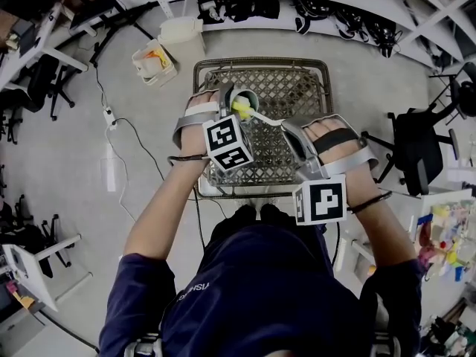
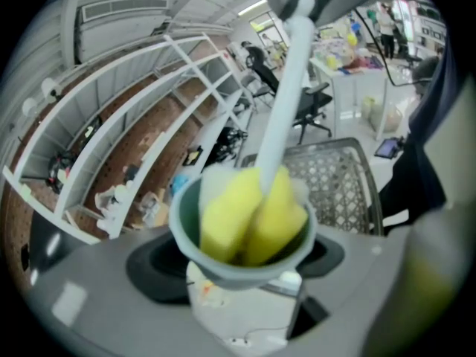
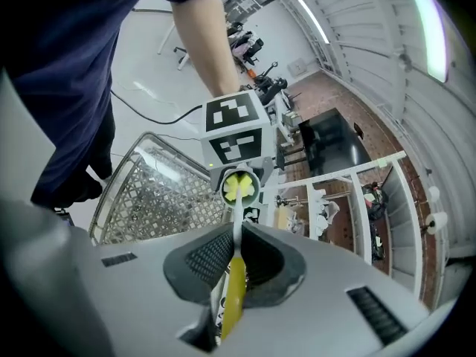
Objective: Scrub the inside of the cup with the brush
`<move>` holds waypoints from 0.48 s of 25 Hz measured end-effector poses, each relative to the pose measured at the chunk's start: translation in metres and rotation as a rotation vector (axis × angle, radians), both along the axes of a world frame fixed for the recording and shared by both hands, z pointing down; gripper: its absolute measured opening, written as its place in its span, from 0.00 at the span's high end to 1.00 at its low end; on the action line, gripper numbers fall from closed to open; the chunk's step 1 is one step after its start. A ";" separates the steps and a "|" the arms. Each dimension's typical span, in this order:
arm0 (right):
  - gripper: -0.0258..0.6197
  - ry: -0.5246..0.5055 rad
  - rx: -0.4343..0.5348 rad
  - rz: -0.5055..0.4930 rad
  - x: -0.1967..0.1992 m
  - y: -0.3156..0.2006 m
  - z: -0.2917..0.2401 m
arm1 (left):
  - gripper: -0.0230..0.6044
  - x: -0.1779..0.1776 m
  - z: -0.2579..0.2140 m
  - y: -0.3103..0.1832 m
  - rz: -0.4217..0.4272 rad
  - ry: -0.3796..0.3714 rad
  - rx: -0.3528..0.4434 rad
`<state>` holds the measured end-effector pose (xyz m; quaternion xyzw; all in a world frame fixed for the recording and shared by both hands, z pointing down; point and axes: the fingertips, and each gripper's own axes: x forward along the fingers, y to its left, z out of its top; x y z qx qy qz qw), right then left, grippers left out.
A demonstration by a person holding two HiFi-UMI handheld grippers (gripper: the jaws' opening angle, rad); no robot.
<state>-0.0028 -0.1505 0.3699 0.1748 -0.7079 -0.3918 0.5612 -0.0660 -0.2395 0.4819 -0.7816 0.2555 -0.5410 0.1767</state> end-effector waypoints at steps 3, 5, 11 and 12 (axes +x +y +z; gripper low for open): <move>0.91 -0.071 -0.023 0.033 0.010 0.003 -0.006 | 0.35 -0.010 0.006 -0.002 -0.040 0.037 -0.029; 0.91 -0.156 -0.061 0.062 0.016 0.003 -0.010 | 0.35 -0.018 0.007 -0.006 -0.078 0.079 -0.055; 0.91 -0.401 -0.107 0.173 0.037 -0.004 -0.026 | 0.35 -0.028 -0.001 -0.011 -0.197 0.307 -0.165; 0.91 -0.449 -0.110 0.197 0.041 -0.006 -0.031 | 0.35 -0.027 -0.003 -0.011 -0.212 0.353 -0.185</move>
